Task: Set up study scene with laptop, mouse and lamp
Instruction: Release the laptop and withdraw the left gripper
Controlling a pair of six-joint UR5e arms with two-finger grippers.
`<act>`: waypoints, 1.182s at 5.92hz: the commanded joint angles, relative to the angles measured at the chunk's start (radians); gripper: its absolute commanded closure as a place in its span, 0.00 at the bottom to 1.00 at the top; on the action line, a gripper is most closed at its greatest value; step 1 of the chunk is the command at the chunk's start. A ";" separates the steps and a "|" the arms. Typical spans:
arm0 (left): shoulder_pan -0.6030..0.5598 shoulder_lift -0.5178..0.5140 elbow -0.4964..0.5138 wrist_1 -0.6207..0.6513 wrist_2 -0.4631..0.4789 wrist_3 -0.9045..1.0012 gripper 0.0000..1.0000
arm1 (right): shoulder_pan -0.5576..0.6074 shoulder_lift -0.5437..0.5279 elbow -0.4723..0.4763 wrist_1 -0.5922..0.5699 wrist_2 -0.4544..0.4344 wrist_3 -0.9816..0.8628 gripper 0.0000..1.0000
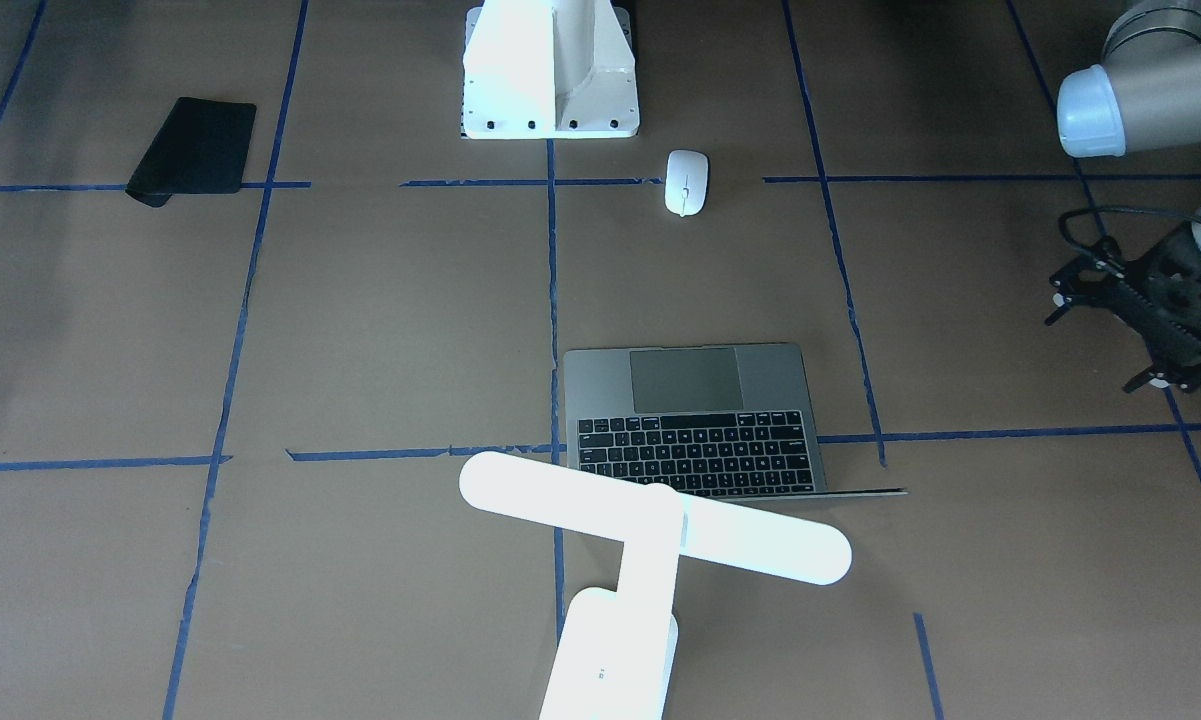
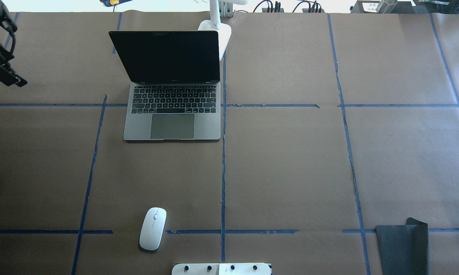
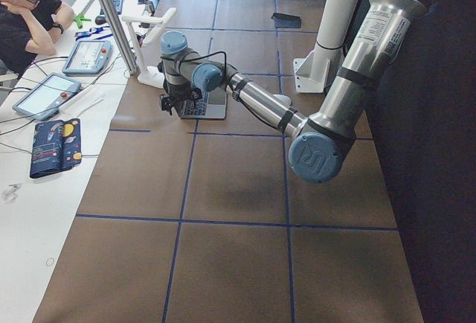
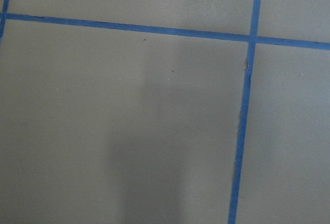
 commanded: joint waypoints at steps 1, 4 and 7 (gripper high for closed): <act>-0.112 0.121 0.013 0.028 -0.006 -0.009 0.00 | -0.042 0.001 0.050 -0.004 0.017 0.104 0.00; -0.309 0.329 0.045 0.012 -0.117 -0.344 0.00 | -0.148 -0.031 0.139 0.001 0.015 0.348 0.00; -0.309 0.342 0.021 0.012 -0.122 -0.385 0.00 | -0.340 -0.220 0.153 0.374 -0.073 0.717 0.00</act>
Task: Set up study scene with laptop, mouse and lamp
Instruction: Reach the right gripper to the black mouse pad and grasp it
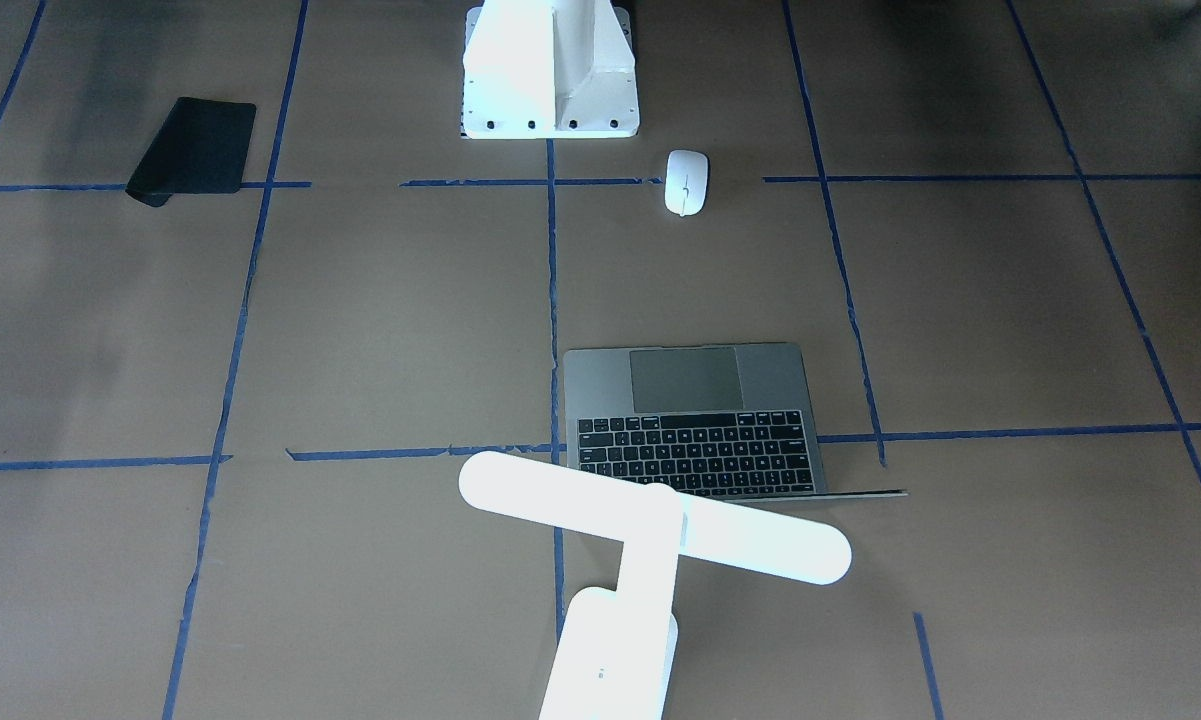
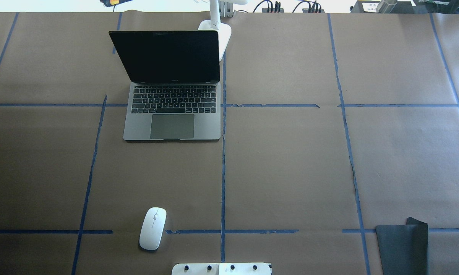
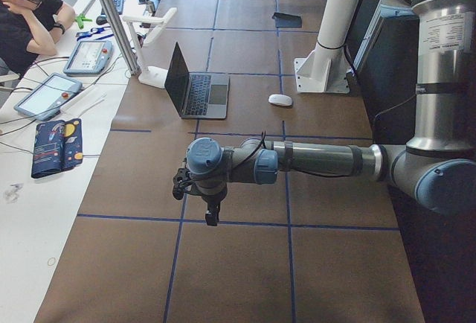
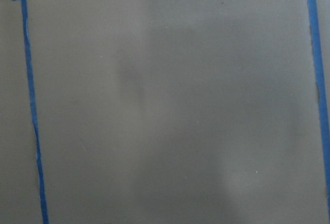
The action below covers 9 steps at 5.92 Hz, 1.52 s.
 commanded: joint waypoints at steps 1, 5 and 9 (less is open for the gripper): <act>-0.001 0.003 -0.011 0.000 -0.003 -0.006 0.00 | -0.140 -0.098 -0.008 0.238 -0.080 0.195 0.00; -0.002 0.004 -0.022 0.000 -0.023 -0.006 0.00 | -0.578 -0.172 -0.060 0.567 -0.416 0.583 0.00; -0.002 0.006 -0.019 0.000 -0.075 -0.003 0.00 | -0.995 -0.194 -0.081 0.626 -0.728 0.858 0.00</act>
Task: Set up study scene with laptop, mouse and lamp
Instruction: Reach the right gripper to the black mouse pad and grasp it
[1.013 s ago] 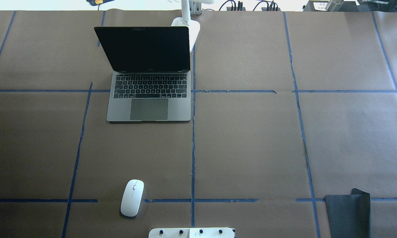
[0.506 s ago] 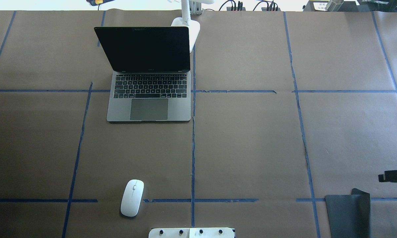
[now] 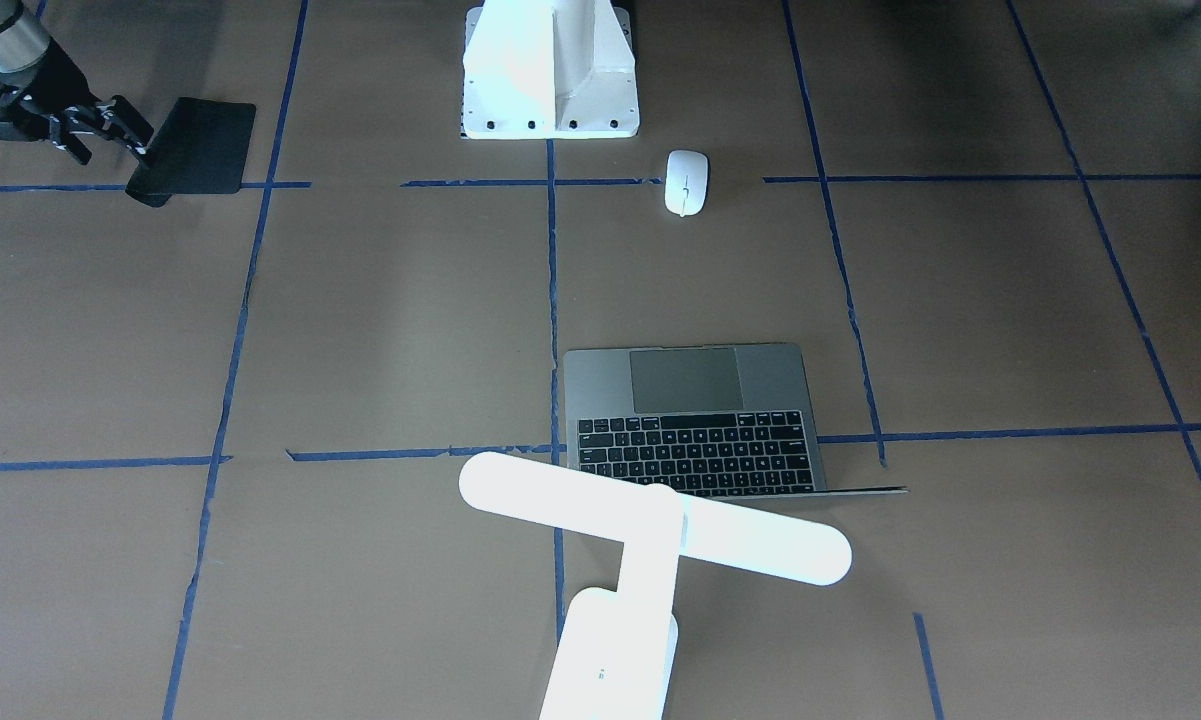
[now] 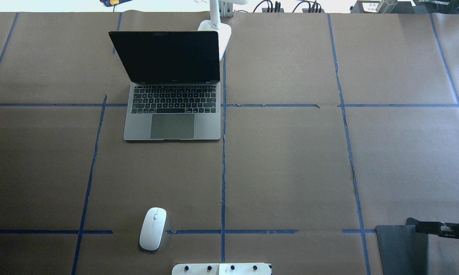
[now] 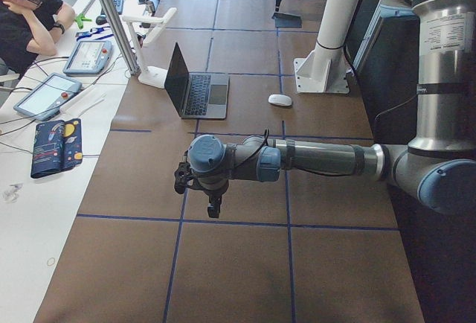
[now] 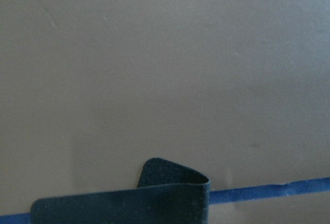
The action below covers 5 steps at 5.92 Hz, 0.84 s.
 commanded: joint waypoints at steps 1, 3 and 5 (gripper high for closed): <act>0.000 0.009 -0.003 -0.002 -0.003 0.004 0.00 | -0.074 0.015 -0.057 0.002 -0.042 0.024 0.01; 0.000 0.010 -0.004 0.000 -0.003 0.008 0.00 | -0.072 0.041 -0.061 0.003 -0.047 0.029 0.30; 0.000 0.010 -0.004 -0.002 -0.003 0.009 0.00 | -0.069 0.041 -0.045 0.003 -0.048 0.027 0.94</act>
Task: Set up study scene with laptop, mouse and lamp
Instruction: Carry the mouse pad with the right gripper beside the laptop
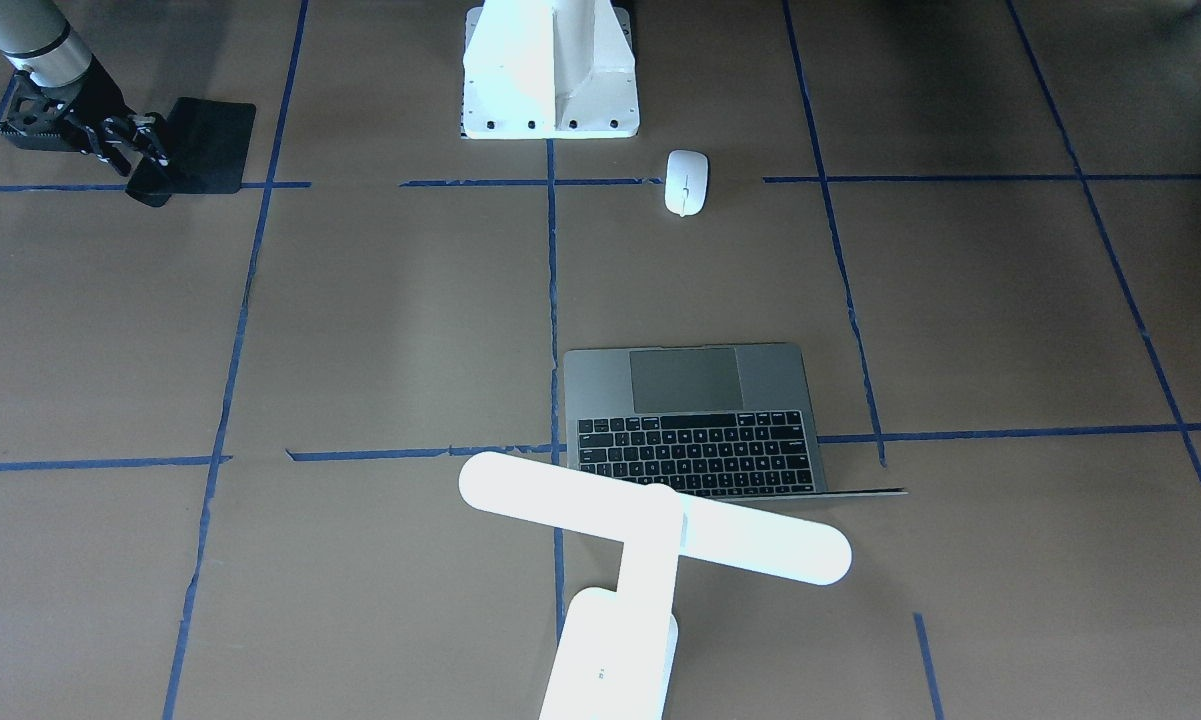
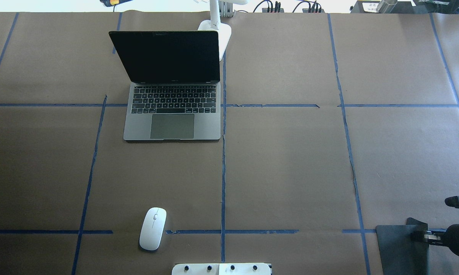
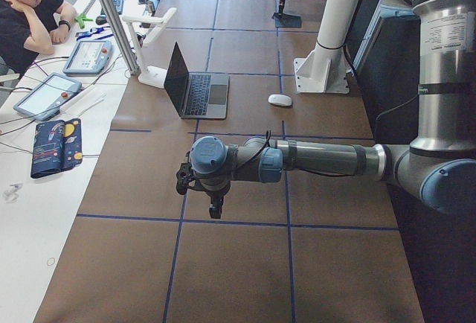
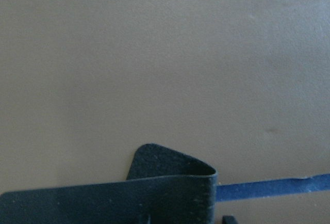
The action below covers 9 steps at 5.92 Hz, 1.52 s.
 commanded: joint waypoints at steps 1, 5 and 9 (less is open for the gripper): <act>0.001 0.000 0.000 0.000 0.000 0.001 0.00 | 0.005 -0.001 0.035 0.000 -0.001 0.000 1.00; 0.001 -0.001 -0.002 0.000 0.000 0.001 0.00 | 0.213 0.155 0.074 -0.015 0.112 0.000 1.00; 0.001 -0.001 -0.015 0.000 0.000 0.001 0.00 | 0.421 0.691 -0.052 -0.453 0.213 -0.013 1.00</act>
